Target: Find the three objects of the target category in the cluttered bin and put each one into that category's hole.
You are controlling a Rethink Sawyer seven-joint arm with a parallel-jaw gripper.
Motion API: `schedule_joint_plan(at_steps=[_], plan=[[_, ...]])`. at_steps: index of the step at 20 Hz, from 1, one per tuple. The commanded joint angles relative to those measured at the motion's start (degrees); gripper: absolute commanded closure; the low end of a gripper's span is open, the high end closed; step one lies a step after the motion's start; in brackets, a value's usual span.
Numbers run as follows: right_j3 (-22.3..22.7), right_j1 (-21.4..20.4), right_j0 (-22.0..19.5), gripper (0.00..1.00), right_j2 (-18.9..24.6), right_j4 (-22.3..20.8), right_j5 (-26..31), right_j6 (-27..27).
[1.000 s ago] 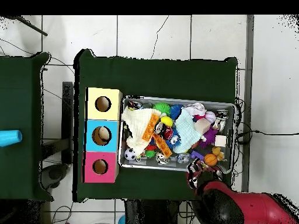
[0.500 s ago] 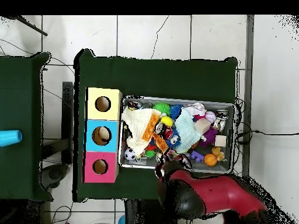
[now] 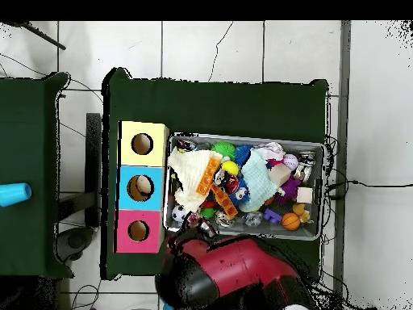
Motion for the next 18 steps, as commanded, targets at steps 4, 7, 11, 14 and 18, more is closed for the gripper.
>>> schedule_joint_plan(at_steps=[4, 7, 11, 14, 18], plan=[[-4.14, 4.19, 8.20, 1.00, -11.58, 4.83, -1.97, 18.48], [-4.86, 4.00, 9.80, 1.00, -12.86, 6.29, -1.04, 18.49], [-6.02, 3.60, 12.52, 1.00, -14.44, 8.25, 0.48, 19.11], [-7.24, 3.80, 14.40, 1.00, -15.53, 9.62, 1.54, 19.08], [-9.63, 4.48, 17.46, 1.00, -17.72, 11.01, 3.27, 19.27]])
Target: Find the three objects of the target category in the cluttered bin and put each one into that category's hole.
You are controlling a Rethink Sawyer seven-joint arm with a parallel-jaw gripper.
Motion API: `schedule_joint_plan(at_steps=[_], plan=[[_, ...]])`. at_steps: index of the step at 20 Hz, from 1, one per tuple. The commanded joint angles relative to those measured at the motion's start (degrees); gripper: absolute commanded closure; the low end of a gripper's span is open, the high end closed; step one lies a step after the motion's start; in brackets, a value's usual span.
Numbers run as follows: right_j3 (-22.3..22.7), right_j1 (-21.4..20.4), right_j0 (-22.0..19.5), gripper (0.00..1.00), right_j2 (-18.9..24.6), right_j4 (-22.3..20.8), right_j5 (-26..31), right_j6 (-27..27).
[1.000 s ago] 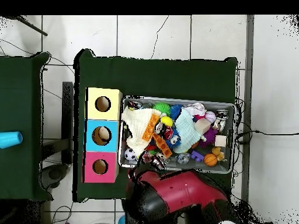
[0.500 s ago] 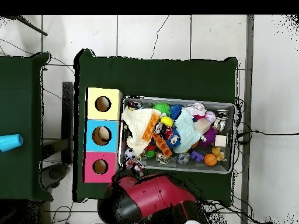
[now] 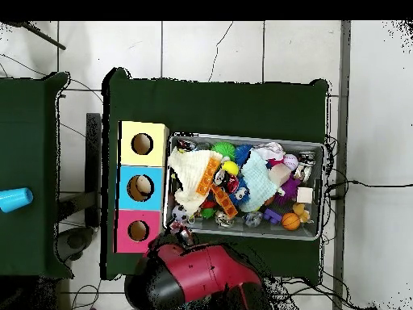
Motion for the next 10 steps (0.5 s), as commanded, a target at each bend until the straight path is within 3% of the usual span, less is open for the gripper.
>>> schedule_joint_plan(at_steps=[1, 10], plan=[[-8.18, 2.94, 3.44, 1.00, -5.03, 4.13, 4.19, 14.23], [-11.74, 4.42, 8.97, 1.00, -8.68, 7.48, 5.61, 13.98]])
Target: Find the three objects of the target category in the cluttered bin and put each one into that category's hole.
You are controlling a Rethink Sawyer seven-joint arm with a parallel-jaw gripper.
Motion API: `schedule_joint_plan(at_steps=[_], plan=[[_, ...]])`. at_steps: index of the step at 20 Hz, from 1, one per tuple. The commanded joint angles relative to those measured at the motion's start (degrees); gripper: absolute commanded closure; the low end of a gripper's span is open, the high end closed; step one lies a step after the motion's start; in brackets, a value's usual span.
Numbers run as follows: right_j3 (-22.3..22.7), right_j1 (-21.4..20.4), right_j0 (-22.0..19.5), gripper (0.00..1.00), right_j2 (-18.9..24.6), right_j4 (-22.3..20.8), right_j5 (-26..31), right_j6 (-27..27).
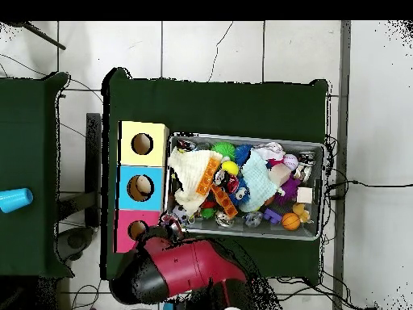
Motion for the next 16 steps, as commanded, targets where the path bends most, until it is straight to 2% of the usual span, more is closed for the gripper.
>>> schedule_joint_plan(at_steps=[1, 8, 16], plan=[[-8.16, 3.12, 3.05, 1.00, -4.36, 4.38, 6.15, 13.48], [-12.22, 4.31, 4.57, 1.00, -4.97, 7.46, 9.84, 11.14], [-16.73, 6.69, 6.64, 1.00, -6.76, 9.00, 11.22, 11.47]])
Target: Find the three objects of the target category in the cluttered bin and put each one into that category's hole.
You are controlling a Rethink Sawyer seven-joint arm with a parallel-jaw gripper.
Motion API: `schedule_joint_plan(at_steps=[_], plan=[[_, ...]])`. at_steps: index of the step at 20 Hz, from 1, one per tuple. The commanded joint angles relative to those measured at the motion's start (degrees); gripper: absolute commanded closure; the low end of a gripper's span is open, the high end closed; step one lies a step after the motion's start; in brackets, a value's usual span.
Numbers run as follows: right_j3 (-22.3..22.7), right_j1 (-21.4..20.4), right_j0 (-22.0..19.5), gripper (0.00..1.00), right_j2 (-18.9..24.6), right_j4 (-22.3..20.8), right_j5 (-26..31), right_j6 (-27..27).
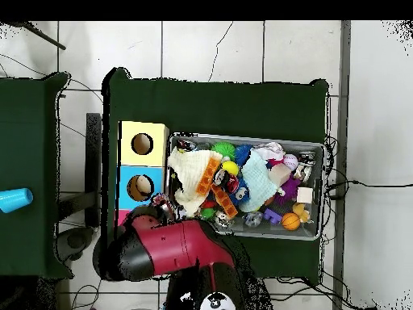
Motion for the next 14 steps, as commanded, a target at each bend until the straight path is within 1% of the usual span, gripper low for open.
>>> schedule_joint_plan(at_steps=[1, 5, 8, 12, 14], plan=[[-8.46, 4.13, 1.27, 1.00, -2.42, 3.09, 7.45, 11.60], [-10.36, 4.95, 2.18, 1.00, -2.75, 3.89, 8.28, 11.16], [-13.09, 5.65, 3.15, 1.00, -3.18, 4.15, 10.00, 10.59], [-17.54, 7.18, 4.90, 1.00, -4.36, 4.75, 13.12, 11.22], [-18.99, 7.88, 5.34, 1.00, -4.43, 5.06, 13.89, 11.10]])
